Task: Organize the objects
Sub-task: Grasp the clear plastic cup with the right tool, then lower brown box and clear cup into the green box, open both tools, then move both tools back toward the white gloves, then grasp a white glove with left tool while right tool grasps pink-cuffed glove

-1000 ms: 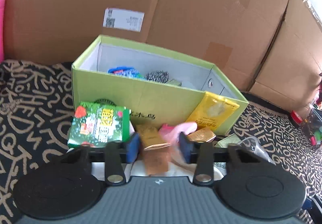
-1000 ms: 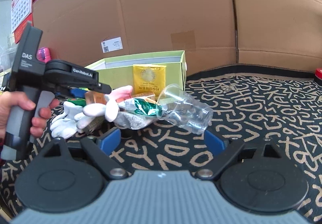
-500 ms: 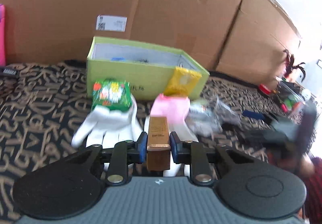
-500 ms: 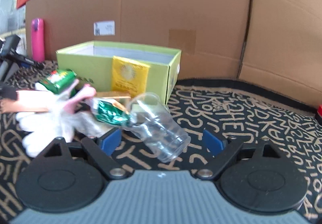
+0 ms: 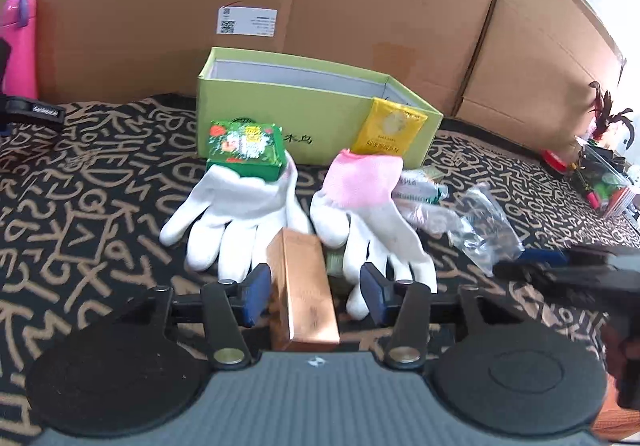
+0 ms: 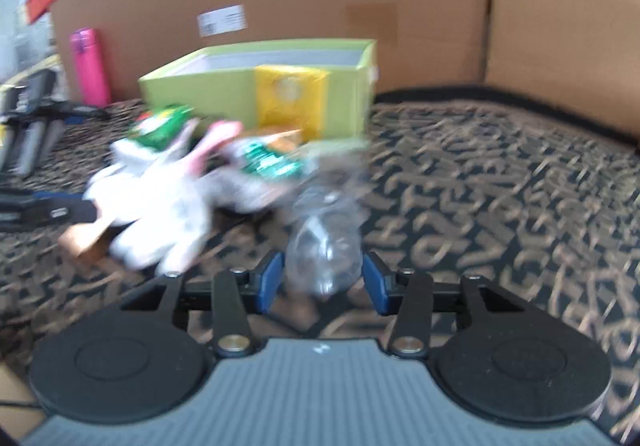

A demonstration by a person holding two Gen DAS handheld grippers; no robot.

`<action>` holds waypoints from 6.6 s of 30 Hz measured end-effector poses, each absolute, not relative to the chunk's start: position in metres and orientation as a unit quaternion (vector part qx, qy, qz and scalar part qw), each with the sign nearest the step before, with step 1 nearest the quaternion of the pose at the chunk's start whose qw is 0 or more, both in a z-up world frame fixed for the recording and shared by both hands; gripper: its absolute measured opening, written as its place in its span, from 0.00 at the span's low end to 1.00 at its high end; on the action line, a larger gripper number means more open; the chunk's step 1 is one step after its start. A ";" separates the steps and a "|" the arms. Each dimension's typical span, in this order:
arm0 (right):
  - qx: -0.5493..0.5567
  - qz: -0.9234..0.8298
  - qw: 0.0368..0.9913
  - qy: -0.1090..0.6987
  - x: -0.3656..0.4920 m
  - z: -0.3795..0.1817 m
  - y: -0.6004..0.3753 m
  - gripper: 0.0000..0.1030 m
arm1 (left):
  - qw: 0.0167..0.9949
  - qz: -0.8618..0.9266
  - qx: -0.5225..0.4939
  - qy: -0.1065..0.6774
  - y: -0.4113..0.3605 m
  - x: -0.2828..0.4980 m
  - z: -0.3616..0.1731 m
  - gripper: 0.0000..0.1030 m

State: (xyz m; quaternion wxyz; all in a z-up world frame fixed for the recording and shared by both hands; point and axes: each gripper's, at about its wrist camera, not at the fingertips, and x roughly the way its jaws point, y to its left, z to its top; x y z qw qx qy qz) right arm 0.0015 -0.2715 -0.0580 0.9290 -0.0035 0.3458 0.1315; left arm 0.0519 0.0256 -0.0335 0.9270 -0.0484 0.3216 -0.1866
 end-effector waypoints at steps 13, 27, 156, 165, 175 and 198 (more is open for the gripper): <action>0.044 0.130 0.928 0.347 -0.003 -0.053 -0.267 0.72 | 0.926 -0.173 -0.019 0.334 0.013 0.063 -0.046 0.51; 0.058 0.081 0.935 0.339 0.024 -0.059 -0.265 0.70 | 0.930 -0.141 -0.015 0.339 0.039 0.058 -0.046 0.43; 0.027 0.203 0.935 0.290 0.029 -0.062 -0.196 0.09 | 0.944 -0.135 -0.057 0.296 0.029 0.145 -0.035 0.61; 0.046 0.221 0.932 0.285 0.020 -0.054 -0.200 0.08 | 0.933 -0.157 -0.085 0.311 0.037 0.134 -0.034 0.09; 0.011 0.215 0.931 0.295 0.031 -0.060 -0.185 0.70 | 0.922 -0.194 -0.060 0.330 0.061 0.062 -0.026 0.09; 0.023 0.263 0.925 0.275 0.002 -0.038 -0.203 0.13 | 0.915 -0.200 -0.031 0.348 0.049 0.059 -0.045 0.14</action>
